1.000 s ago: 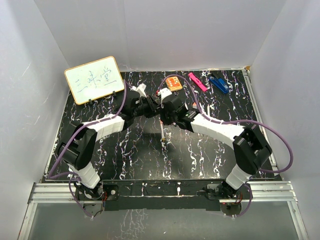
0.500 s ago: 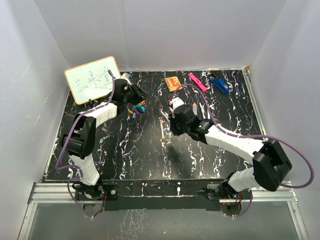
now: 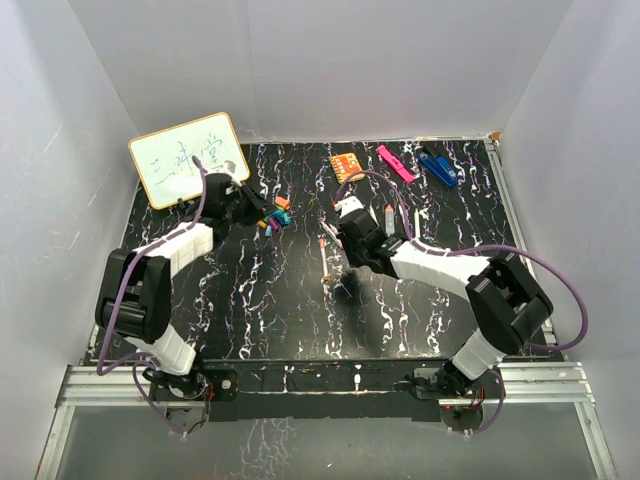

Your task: Open the pen caps

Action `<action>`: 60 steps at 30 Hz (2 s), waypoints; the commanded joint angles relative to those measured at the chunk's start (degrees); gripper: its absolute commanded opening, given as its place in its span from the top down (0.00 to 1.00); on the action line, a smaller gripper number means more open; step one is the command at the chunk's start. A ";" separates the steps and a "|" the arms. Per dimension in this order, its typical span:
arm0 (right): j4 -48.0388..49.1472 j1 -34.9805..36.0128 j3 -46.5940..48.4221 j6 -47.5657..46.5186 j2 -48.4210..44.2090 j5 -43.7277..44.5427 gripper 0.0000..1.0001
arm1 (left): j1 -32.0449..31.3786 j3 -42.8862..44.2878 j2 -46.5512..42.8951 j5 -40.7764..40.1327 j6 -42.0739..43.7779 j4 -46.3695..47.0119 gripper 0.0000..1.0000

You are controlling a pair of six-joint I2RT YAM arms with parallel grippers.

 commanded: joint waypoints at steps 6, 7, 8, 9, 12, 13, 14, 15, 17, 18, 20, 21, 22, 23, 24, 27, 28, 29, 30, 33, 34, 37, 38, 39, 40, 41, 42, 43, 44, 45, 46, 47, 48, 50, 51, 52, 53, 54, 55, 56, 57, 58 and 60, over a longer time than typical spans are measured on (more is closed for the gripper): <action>10.81 -0.80 8.01 -7.23 6.32 -2.51 1.00 | 7.21 -5.65 -5.71 2.27 2.22 -3.03 1.00; 11.08 -0.84 8.41 -7.25 6.88 -2.86 1.00 | 7.67 -5.93 -5.52 2.48 2.22 -2.97 1.00; 11.33 -0.86 8.73 -7.33 7.39 -3.18 1.00 | 8.03 -6.24 -5.16 2.51 2.27 -2.84 1.00; 11.37 -0.84 9.06 -7.38 7.87 -3.49 1.00 | 8.33 -6.39 -4.81 2.64 2.30 -2.69 1.00; 12.12 -0.83 9.39 -7.38 8.88 -3.72 1.00 | 9.00 -6.62 -3.35 2.89 2.25 -2.17 1.00; 12.33 -0.79 9.48 -7.41 9.21 -3.94 1.00 | 9.19 -6.70 -2.85 3.10 2.18 -1.91 1.00; 12.39 -0.82 9.59 -7.43 9.31 -4.08 1.00 | 9.22 -6.83 -2.43 3.13 2.14 -1.65 1.00; 12.47 -0.79 9.61 -7.44 9.32 -4.39 1.00 | 9.31 -7.02 -2.05 3.07 2.07 -1.34 1.00; 12.60 -0.79 9.70 -7.55 11.03 -5.05 1.00 | 9.51 -7.48 -1.28 3.09 1.97 -0.85 1.00; 12.73 -0.81 9.71 -7.58 11.44 -5.21 1.00 | 9.64 -7.72 -1.01 3.13 1.87 -0.65 1.00; 12.89 -0.85 9.78 -7.73 11.96 -5.68 1.00 | 9.73 -8.25 -0.67 3.19 1.72 -0.28 1.00; 12.95 -0.82 9.79 -7.74 12.17 -5.95 1.00 | 9.71 -8.47 -0.56 3.22 1.70 -0.17 1.00; 13.03 -0.84 9.79 -7.78 12.36 -6.22 1.00 | 9.83 -8.64 -0.45 3.18 1.70 -0.15 1.00; 13.09 -0.80 9.79 -7.84 12.58 -6.48 1.00 | 9.84 -8.69 -0.33 3.14 1.70 -0.23 1.00; 13.09 -0.84 9.83 -7.83 12.84 -6.65 1.00 | 9.89 -8.81 -0.22 3.06 1.70 -0.25 1.00; 13.22 -0.80 9.88 -7.72 13.35 -7.02 1.00 | 9.97 -9.15 0.19 2.91 1.77 -0.33 1.00; 13.29 -0.79 9.88 -7.69 13.57 -7.08 1.00 | 9.96 -9.31 0.31 2.89 1.78 -0.33 1.00; 13.31 -0.83 9.88 -7.65 13.69 -7.17 1.00 | 9.99 -9.42 0.42 2.95 1.83 -0.38 1.00; 13.31 -0.80 9.88 -7.73 13.79 -7.32 1.00 | 10.01 -9.50 0.64 2.88 1.84 -0.48 1.00; 13.26 -0.80 9.96 -7.71 14.38 -7.42 1.00 | 10.10 -9.65 1.32 2.87 1.96 -0.57 1.00; 13.26 -0.84 10.05 -7.71 14.52 -7.44 1.00 | 10.09 -9.56 1.51 2.80 1.96 -0.52 0.98; 13.21 -0.80 10.27 -7.74 14.91 -7.43 1.00 | 10.11 -9.35 2.46 2.87 1.96 -0.49 0.94; 13.15 -0.78 10.35 -7.72 14.99 -7.50 1.00 | 10.10 -9.30 2.95 2.93 1.96 -0.44 0.93; 13.06 -0.79 10.40 -7.69 15.09 -7.40 0.99 | 10.11 -9.26 3.24 2.95 1.87 -0.35 0.92; 12.96 -0.78 10.48 -7.72 15.24 -7.44 0.97 | 10.19 -9.24 3.54 3.02 1.87 -0.21 0.90; 12.88 -0.78 10.57 -7.74 15.39 -7.35 0.96 | 10.19 -9.22 3.83 3.04 1.81 -0.03 0.88; 12.67 -0.84 10.66 -7.62 15.46 -7.27 0.95 | 10.20 -9.09 4.07 3.12 1.72 0.09 0.87; 12.69 -0.80 10.69 -7.65 15.59 -7.17 0.93 | 10.20 -8.99 4.47 3.13 1.68 0.24 0.85; 12.70 -0.84 10.67 -7.66 15.57 -7.18 0.92 | 10.20 -8.82 4.68 3.13 1.69 0.35 0.84; 12.62 -0.80 10.72 -7.61 15.65 -7.06 0.91 | 10.20 -8.69 4.95 3.13 1.66 0.41 0.83; 12.61 -0.81 10.75 -7.60 15.65 -6.97 0.90 | 10.24 -8.44 5.31 3.13 1.68 0.46 0.82; 12.59 -0.83 10.76 -7.61 15.65 -6.81 0.89 | 10.23 -8.19 5.48 3.13 1.69 0.51 0.81; 12.53 -0.84 10.76 -7.64 15.59 -6.51 0.88 | 10.28 -8.16 5.80 3.13 1.70 0.68 0.79; 12.50 -0.79 10.84 -7.61 15.56 -5.88 0.85 | 10.29 -7.82 6.29 3.18 1.61 0.94 0.77; 12.47 -0.81 10.84 -7.61 15.48 -5.49 0.83 | 10.36 -7.67 6.58 3.22 1.59 1.01 0.75; 12.44 -0.79 10.92 -7.67 15.47 -5.24 0.82 | 10.37 -7.51 6.73 3.22 1.56 1.07 0.74; 12.43 -0.80 11.01 -7.82 15.40 -4.90 0.81 | 10.45 -7.34 6.86 3.21 1.53 1.08 0.72; 12.36 -0.83 11.09 -7.86 15.39 -4.60 0.78 | 10.46 -7.13 6.94 3.22 1.52 1.07 0.71; 12.23 -0.82 11.23 -7.93 15.24 -4.37 0.76 | 10.54 -6.87 7.02 3.26 1.45 1.08 0.70; 12.11 -0.85 11.32 -7.95 15.15 -4.14 0.75 | 10.51 -6.79 7.03 3.30 1.44 1.08 0.70; 12.01 -0.81 11.36 -7.96 14.94 -3.79 0.75 | 10.62 -6.69 6.87 3.21 1.39 1.03 0.69; 12.00 -0.81 11.37 -7.96 14.68 -3.66 0.73 | 10.63 -6.60 6.68 3.22 1.31 1.06 0.69; 11.86 -0.80 11.37 -8.00 14.03 -3.52 0.68 | 10.72 -6.85 5.58 3.09 1.02 1.12 0.67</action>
